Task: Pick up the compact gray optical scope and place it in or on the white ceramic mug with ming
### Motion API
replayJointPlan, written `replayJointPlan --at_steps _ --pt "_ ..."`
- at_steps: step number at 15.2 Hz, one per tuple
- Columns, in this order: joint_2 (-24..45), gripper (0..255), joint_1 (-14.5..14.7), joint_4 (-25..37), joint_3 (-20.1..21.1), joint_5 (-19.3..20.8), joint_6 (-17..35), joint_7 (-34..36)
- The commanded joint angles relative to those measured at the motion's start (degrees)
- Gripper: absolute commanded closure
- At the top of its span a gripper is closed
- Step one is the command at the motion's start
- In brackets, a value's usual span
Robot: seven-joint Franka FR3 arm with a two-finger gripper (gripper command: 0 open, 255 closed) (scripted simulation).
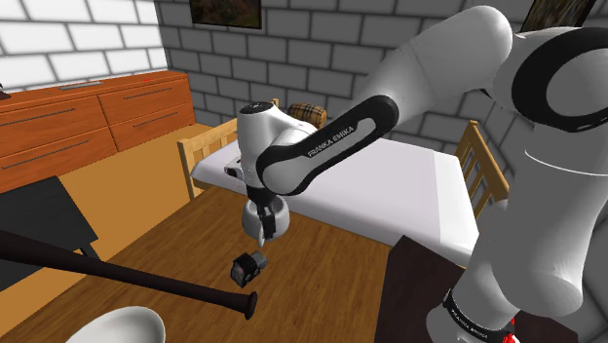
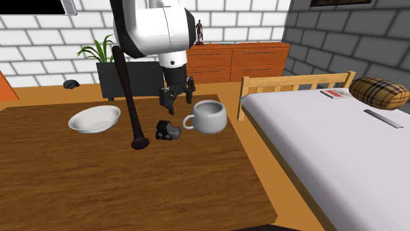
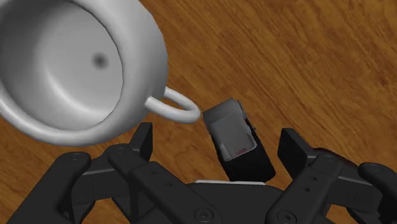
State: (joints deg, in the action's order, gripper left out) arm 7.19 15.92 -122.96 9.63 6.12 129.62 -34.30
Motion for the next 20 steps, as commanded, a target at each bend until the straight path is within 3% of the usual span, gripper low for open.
replayJointPlan --at_steps 1,6,14,20 --pt "3.7 0 0.9 1.6 0.8 1.2 1.3 -1.1" --pt "11.2 0 3.4 4.7 2.4 4.1 3.6 -3.4" --pt "15.1 0 3.7 3.7 1.5 5.7 8.4 -2.3" --pt "15.1 0 3.7 3.7 1.5 5.7 8.4 -2.3"
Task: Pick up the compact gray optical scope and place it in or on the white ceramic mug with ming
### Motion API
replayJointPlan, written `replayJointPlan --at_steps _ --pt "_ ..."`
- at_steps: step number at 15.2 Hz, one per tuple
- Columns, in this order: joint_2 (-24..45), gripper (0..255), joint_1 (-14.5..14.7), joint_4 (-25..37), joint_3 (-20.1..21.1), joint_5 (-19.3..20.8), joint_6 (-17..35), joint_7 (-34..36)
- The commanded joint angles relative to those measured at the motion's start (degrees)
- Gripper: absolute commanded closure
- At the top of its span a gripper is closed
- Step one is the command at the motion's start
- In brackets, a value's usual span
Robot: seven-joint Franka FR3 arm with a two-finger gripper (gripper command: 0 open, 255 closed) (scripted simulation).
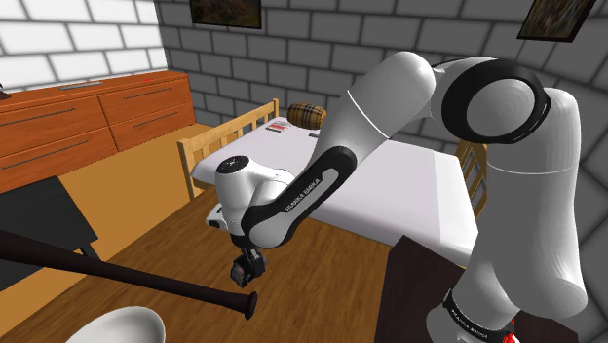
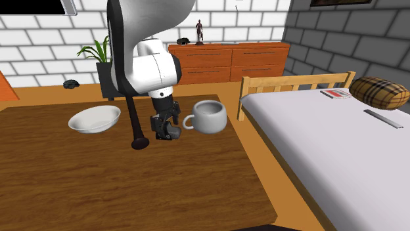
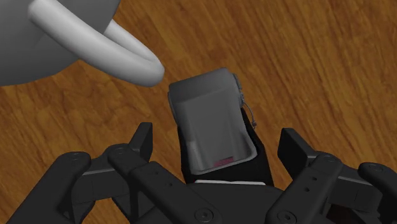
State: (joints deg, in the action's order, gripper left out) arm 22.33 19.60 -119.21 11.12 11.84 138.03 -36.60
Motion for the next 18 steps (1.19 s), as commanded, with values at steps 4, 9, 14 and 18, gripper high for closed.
replayJointPlan --at_steps 4,9,14,18 --pt "0.0 255 0.0 0.0 0.0 0.0 0.0 0.0" --pt "0.0 255 0.0 0.0 0.0 0.0 0.0 0.0" --pt "-1.7 255 -0.2 0.1 0.4 -0.7 -1.8 -0.5" --pt "-3.9 255 -0.5 0.5 0.8 -1.6 -4.3 -1.3"
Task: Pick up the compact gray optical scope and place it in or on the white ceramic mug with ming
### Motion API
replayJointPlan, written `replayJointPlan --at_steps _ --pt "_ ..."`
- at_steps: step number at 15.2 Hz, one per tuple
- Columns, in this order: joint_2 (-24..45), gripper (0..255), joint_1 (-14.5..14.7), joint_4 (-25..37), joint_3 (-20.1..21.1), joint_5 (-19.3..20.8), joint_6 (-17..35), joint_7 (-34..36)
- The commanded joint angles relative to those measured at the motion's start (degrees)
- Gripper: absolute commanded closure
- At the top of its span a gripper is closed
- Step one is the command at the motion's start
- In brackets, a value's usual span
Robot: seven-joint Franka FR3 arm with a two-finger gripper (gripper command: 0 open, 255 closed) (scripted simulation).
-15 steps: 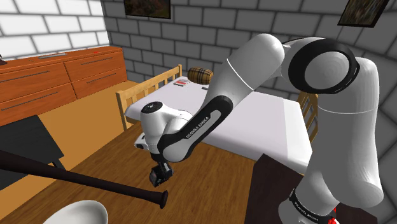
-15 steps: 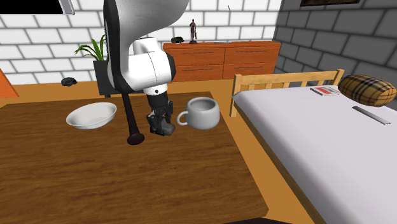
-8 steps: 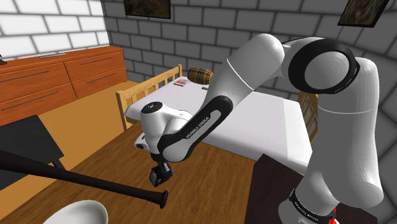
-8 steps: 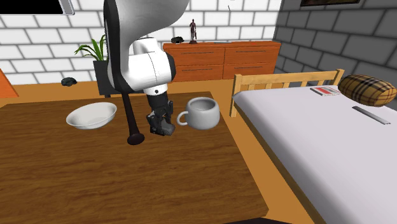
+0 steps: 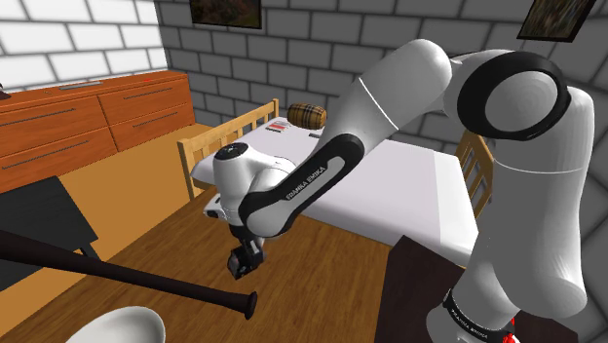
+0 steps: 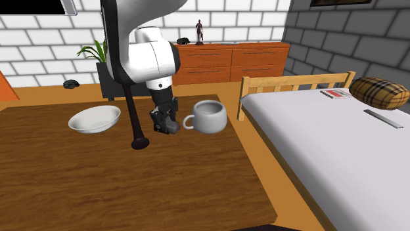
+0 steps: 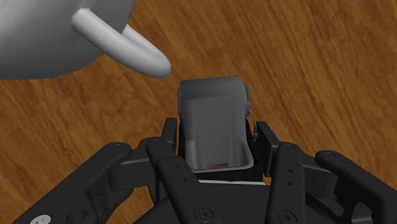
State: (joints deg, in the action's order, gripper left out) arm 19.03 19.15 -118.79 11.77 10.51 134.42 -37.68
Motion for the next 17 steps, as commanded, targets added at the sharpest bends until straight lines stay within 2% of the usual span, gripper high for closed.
replayJointPlan --at_steps 1,17 --pt "-1.2 255 -0.1 0.2 0.2 -0.5 -1.3 -0.4" --pt "-8.4 255 -0.7 3.8 1.1 -3.4 -11.9 -2.8"
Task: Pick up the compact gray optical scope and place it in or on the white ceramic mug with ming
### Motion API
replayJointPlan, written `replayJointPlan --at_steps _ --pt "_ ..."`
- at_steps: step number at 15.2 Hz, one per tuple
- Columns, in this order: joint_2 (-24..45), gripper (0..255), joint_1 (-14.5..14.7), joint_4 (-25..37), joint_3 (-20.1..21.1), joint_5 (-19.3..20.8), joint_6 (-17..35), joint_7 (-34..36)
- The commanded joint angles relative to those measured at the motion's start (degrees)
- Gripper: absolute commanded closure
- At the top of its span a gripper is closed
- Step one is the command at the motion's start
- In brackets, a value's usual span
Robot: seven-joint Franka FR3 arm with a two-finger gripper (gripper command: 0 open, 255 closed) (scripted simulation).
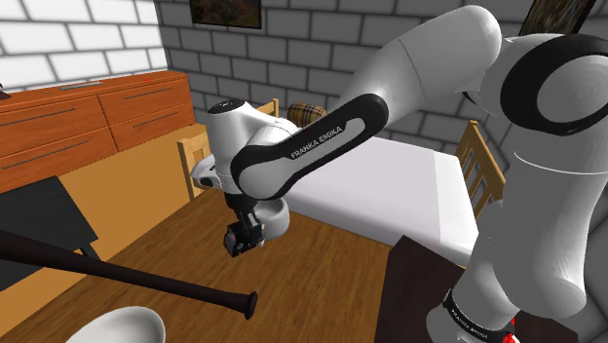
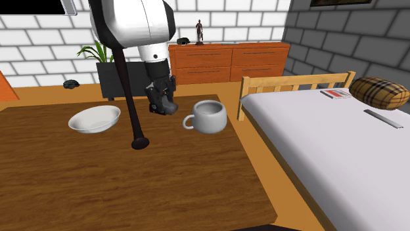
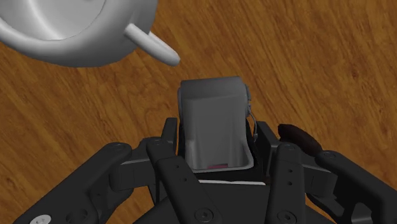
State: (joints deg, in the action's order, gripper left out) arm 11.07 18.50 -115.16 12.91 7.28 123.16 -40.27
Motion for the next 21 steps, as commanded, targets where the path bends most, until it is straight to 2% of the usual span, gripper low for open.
replayJointPlan --at_steps 1,9,16,21 --pt "-0.8 255 -0.1 0.5 0.0 -0.3 -1.3 -0.3" --pt "-3.2 255 -0.2 3.3 0.2 -1.2 -6.3 -1.2" --pt "-1.0 255 -5.3 6.1 -3.6 -1.0 -6.3 -10.0" --pt "2.4 255 -9.1 10.6 -6.4 -0.9 -6.9 -16.7"
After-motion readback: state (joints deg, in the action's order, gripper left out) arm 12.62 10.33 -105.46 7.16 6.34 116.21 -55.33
